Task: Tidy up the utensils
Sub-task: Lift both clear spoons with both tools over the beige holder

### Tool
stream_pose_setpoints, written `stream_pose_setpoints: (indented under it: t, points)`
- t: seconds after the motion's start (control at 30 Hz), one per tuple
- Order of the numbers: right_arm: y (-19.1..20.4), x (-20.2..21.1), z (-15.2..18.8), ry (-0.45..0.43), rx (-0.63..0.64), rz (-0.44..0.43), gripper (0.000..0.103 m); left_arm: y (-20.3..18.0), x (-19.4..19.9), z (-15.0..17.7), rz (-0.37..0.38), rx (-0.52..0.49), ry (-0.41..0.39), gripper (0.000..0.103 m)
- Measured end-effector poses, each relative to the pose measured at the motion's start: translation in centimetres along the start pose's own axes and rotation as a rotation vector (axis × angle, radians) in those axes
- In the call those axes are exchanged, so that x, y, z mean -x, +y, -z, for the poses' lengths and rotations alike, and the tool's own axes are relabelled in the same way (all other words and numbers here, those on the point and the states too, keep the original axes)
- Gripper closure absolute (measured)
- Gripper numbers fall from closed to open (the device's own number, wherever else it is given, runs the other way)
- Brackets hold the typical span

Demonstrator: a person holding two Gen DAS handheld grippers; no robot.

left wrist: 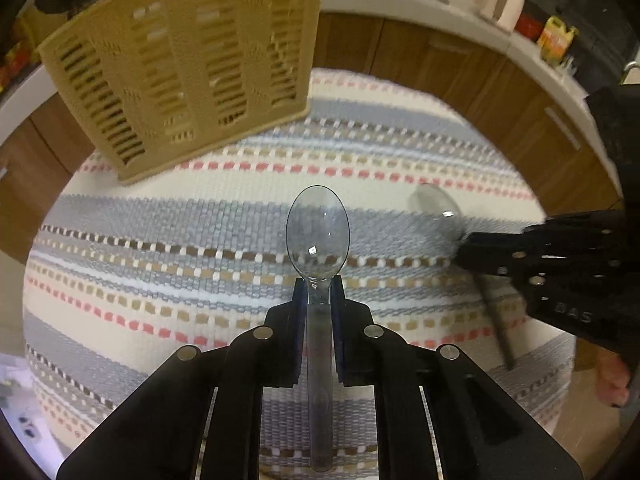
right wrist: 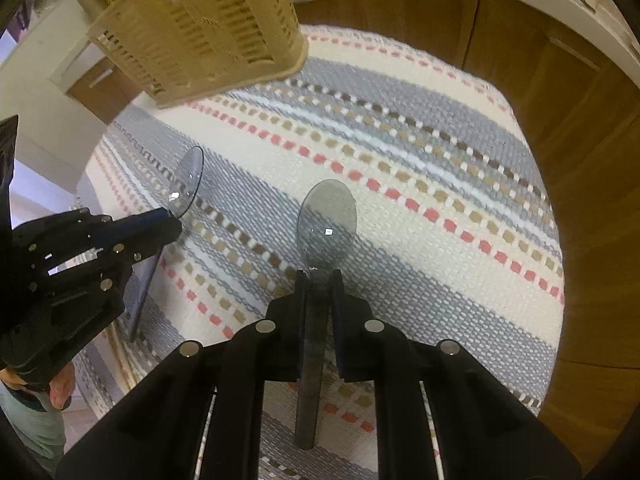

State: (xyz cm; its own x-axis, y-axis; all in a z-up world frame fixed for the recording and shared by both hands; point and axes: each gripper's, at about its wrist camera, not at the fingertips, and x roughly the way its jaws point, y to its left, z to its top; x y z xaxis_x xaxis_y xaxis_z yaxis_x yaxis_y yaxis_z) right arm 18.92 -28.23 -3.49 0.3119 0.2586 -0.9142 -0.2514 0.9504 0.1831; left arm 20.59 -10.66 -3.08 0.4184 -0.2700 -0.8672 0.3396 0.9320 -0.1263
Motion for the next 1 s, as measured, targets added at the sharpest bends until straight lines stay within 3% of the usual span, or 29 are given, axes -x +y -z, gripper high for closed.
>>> stream_pose_setpoints:
  t: [0.23, 0.5, 0.77, 1.0]
  points:
    - [0.7, 4.5, -1.2, -0.150, 0.045, -0.028, 0.093, 1.2, 6.2, -0.4, 0.034, 0.012, -0.194, 0.093]
    - [3.1, 10.1, -3.7, -0.360, 0.119, -0.062, 0.093, 5.5, 15.3, -2.0, 0.062, 0.118, -0.478, 0.093]
    - [6.4, 14.0, -8.4, -0.583, 0.198, -0.029, 0.093, 9.0, 19.5, -6.2, 0.002, 0.186, -0.697, 0.093]
    - [8.2, 15.1, -13.6, -0.775, 0.198, -0.012, 0.093, 12.3, 19.7, -9.2, 0.032, 0.258, -0.891, 0.093]
